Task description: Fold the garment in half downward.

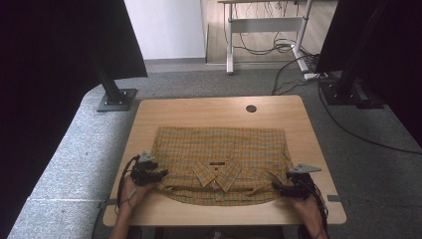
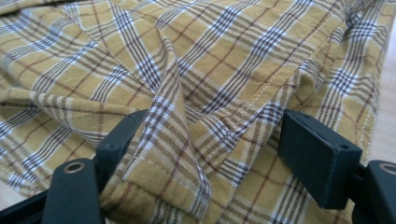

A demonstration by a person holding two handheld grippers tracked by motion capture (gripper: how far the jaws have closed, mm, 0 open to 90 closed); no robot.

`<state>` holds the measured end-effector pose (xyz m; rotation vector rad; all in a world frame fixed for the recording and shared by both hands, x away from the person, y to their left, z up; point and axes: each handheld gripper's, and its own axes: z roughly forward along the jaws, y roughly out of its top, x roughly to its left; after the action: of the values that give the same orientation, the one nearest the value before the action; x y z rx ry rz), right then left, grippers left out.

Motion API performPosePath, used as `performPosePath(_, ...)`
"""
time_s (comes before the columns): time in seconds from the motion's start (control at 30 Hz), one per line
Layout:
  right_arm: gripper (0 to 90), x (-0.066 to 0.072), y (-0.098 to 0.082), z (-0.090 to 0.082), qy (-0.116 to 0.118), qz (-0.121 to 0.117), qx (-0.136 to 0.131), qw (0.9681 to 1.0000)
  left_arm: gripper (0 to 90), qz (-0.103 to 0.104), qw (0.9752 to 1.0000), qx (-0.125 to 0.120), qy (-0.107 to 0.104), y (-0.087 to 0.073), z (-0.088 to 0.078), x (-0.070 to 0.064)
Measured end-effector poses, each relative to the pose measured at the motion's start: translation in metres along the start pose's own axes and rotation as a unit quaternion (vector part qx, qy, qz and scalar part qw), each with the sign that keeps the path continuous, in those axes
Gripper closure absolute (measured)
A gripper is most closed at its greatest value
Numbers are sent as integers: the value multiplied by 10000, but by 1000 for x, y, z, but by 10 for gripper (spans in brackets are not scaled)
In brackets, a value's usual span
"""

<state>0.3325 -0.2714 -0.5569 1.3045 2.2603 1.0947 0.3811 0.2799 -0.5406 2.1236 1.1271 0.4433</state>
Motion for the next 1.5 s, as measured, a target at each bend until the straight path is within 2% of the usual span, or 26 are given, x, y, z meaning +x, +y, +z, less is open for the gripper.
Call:
performPosePath(0.07, 250, -7, 4, 4, 10, -133, 10, 9999, 385, -5, 10000, -52, 50, -5, -3, -6)
performPosePath(0.17, 250, -20, 10, 11, 40, -200, -62, 9998, 373, -22, 9999, -63, 126, -10, -6, -18)
performPosePath(0.3, 247, -37, 20, 19, 50, -198, -58, 9998, 341, 62, 9999, -3, 142, -14, -10, -33)
performPosePath(0.37, 210, -43, 24, 22, 42, -132, -46, 9999, 336, 76, 9999, 28, 133, -14, -11, -36)
performPosePath(0.4, 186, -45, 26, 22, 9, -124, -2, 9999, 336, 110, 9999, 91, 65, -13, -12, -36)
performPosePath(0.47, 187, -46, 27, 15, -3, -57, -136, 9999, 338, 128, 9998, 103, -96, -8, -17, -31)
performPosePath(0.57, 180, -43, 29, -8, 7, 48, -497, 9988, 294, -116, 9990, -307, -314, 4, -26, -18)
performPosePath(0.67, 166, -35, 30, -26, 58, 246, -767, 9967, 238, -45, 9990, -407, -173, 14, -23, -10)
performPosePath(0.73, 158, -28, 29, -31, 66, 427, -809, 9958, 237, 78, 9996, -265, -22, 19, -12, -6)
performPosePath(0.8, 154, -19, 27, -28, -2, 476, -745, 9961, 237, 158, 9998, -80, 72, 21, 1, -4)
performPosePath(0.9, 154, -10, 23, -12, -165, 434, -528, 9975, 235, 207, 9997, 105, 89, 18, 16, -3)
performPosePath(1.0, 143, -7, 20, 4, -293, 514, -285, 9978, 231, 183, 9998, 48, 87, 15, 17, -4)
performPosePath(1.1, 144, -7, 19, 18, -389, 416, -1, 9984, 233, 75, 9999, -34, 75, 10, 16, -5)
performPosePath(1.13, 145, -8, 19, 20, -447, 315, -47, 9985, 232, 56, 9999, -51, 79, 9, 15, -6)
performPosePath(1.2, 149, -9, 19, 21, -479, 272, -41, 9985, 230, 20, 9999, -35, 92, 9, 15, -9)
performPosePath(1.27, 161, -13, 23, 24, -573, 68, 70, 9983, 226, -10, 9999, 21, 128, 9, 14, -15)
performPosePath(1.3, 159, -16, 24, 25, -594, 46, 65, 9982, 221, -8, 9999, 59, 153, 9, 14, -20)
performPosePath(1.5, 159, -49, 35, 34, -557, 99, 18, 9984, 213, 77, 9998, 148, 90, 12, 16, -36)
